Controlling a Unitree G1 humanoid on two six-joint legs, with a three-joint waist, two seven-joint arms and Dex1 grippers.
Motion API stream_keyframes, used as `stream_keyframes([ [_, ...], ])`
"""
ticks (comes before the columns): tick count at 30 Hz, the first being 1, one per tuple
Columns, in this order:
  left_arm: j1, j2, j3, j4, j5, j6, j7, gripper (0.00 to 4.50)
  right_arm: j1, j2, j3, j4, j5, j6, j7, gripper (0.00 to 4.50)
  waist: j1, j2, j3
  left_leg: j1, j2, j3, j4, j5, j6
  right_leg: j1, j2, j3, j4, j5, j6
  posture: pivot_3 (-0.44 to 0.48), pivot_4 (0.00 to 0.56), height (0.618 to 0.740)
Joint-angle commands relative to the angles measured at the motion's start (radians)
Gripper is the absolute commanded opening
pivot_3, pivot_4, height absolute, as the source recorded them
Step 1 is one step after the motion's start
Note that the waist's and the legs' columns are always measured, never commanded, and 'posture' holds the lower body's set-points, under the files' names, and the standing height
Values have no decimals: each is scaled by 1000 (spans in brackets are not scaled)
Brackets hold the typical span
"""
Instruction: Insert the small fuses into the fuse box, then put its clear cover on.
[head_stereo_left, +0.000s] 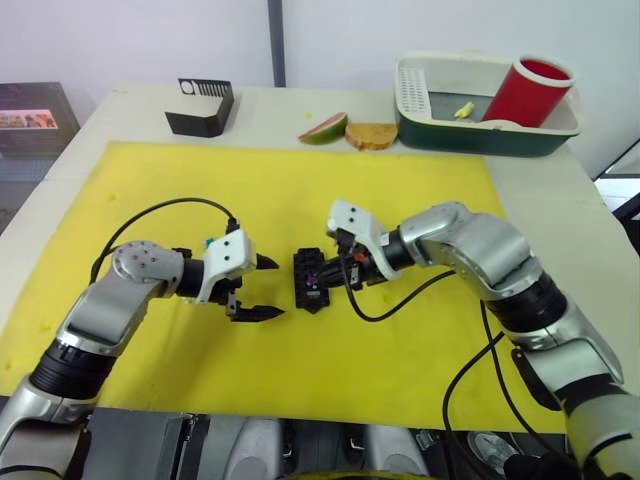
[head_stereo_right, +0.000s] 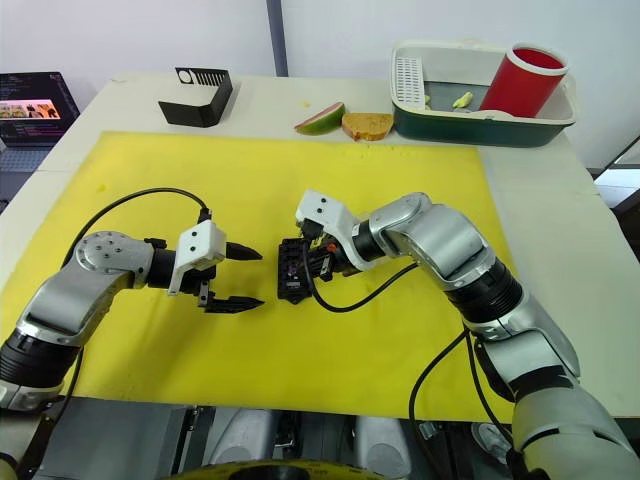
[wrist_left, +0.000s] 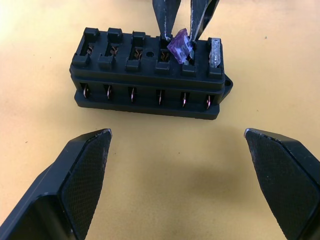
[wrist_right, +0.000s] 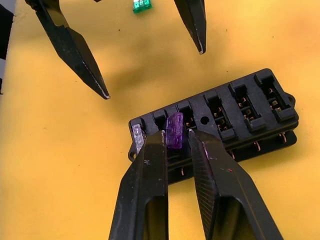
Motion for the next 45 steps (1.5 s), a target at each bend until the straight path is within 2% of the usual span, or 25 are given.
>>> stream_keyframes([
  [1, -8, 9, 16, -25, -4, -8, 1, 4500, 2, -7, 1, -25, 7, 2, 1, 853, 0, 0, 0, 0, 0, 0, 0, 0, 0, 0, 0, 0, 0, 0, 0, 0, 150, 740],
  [6, -8, 10, 15, -24, -2, -10, -1, 4500, -2, -7, 1, -26, 6, 3, 0, 853, 0, 0, 0, 0, 0, 0, 0, 0, 0, 0, 0, 0, 0, 0, 0, 0, 150, 740],
  [9, -7, 10, 14, -25, -1, -11, -1, 4500, -11, -6, -6, -28, 12, 13, 1, 31, 0, 0, 0, 0, 0, 0, 0, 0, 0, 0, 0, 0, 0, 0, 0, 0, 150, 740],
  [19, -11, 9, 14, -20, 0, -12, -4, 4500, -61, -21, 7, -80, 27, 60, 0, 31, 0, 0, 0, 0, 0, 0, 0, 0, 0, 0, 0, 0, 0, 0, 0, 0, 150, 740],
  [23, -11, 10, 13, -21, 0, -11, -5, 4500, -112, -50, 78, -122, -34, 19, -10, 31, 0, 0, 0, 0, 0, 0, 0, 0, 0, 0, 0, 0, 0, 0, 0, 0, 150, 740],
  [28, -11, 10, 14, -20, 0, -11, -6, 4500, -172, -56, 98, -137, -46, 25, -3, 31, 0, 0, 0, 0, 0, 0, 0, 0, 0, 0, 0, 0, 0, 0, 0, 0, 150, 740],
  [32, -10, 10, 14, -21, 0, -12, -5, 4500, -238, -108, 201, -154, -102, -7, 40, 31, 0, 0, 0, 0, 0, 0, 0, 0, 0, 0, 0, 0, 0, 0, 0, 0, 150, 740],
  [45, -6, 5, 11, -30, -1, -7, -1, 4500, -289, -74, 256, -152, -100, 37, 65, 31, -1, 0, 0, 0, 0, 0, 0, 0, 0, 0, 0, 0, 0, 0, 0, 0, 150, 740],
])
